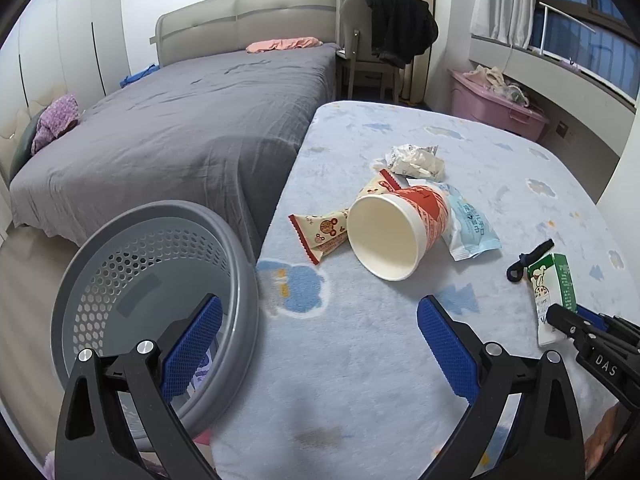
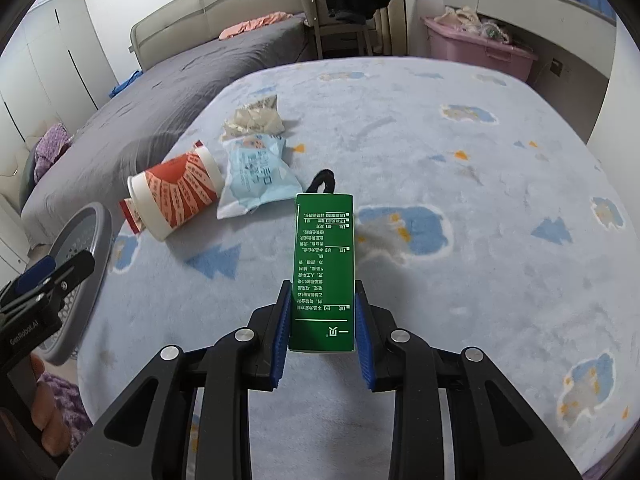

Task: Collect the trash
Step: 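Grasp the green carton with the right gripper and lift it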

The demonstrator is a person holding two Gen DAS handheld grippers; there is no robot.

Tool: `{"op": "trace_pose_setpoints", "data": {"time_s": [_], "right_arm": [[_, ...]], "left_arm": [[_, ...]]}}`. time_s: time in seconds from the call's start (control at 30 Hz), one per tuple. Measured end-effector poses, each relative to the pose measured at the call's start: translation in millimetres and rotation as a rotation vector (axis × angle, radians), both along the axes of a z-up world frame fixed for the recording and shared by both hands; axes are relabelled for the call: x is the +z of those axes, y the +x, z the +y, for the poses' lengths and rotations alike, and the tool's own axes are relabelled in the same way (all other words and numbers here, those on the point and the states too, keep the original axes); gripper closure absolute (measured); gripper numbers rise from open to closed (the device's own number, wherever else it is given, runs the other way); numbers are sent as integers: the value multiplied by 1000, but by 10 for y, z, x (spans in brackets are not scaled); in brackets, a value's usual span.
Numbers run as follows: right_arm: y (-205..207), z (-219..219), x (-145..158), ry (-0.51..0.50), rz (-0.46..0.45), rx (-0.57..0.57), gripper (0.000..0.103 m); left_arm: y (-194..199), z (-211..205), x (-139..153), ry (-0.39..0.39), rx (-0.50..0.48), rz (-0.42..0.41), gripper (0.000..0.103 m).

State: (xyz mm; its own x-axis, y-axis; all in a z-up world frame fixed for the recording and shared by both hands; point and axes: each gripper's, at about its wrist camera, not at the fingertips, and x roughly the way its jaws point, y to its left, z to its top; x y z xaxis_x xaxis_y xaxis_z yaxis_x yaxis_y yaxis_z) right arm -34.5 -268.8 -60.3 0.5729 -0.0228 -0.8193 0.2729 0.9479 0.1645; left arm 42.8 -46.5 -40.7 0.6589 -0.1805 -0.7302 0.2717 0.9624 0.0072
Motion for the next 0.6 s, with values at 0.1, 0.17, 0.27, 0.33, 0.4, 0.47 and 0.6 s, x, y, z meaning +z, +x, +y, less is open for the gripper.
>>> {"op": "trace_pose_setpoints", "data": {"time_s": [0.1, 0.17, 0.27, 0.33, 0.4, 0.47, 0.6], "right_arm": [[7, -25, -56, 13, 9, 8, 75], [21, -27, -84, 15, 19, 15, 74], [31, -42, -107, 23, 23, 15, 73], [41, -46, -109, 25, 23, 12, 70], [48, -63, -103, 34, 17, 5, 57], [56, -92, -92, 47, 2, -12, 57], [78, -156, -121, 59, 3, -42, 73]], "left_arm": [[-2, -35, -8, 8, -4, 0, 7], [-5, -46, -16, 14, -6, -2, 7], [-6, -48, -25, 18, -2, -1, 7], [-1, -41, -32, 15, 0, 2, 7], [1, -36, -34, 13, 2, 2, 7], [4, -40, -35, 12, 2, 3, 7], [16, -41, -45, 16, 0, 6, 7]]}}
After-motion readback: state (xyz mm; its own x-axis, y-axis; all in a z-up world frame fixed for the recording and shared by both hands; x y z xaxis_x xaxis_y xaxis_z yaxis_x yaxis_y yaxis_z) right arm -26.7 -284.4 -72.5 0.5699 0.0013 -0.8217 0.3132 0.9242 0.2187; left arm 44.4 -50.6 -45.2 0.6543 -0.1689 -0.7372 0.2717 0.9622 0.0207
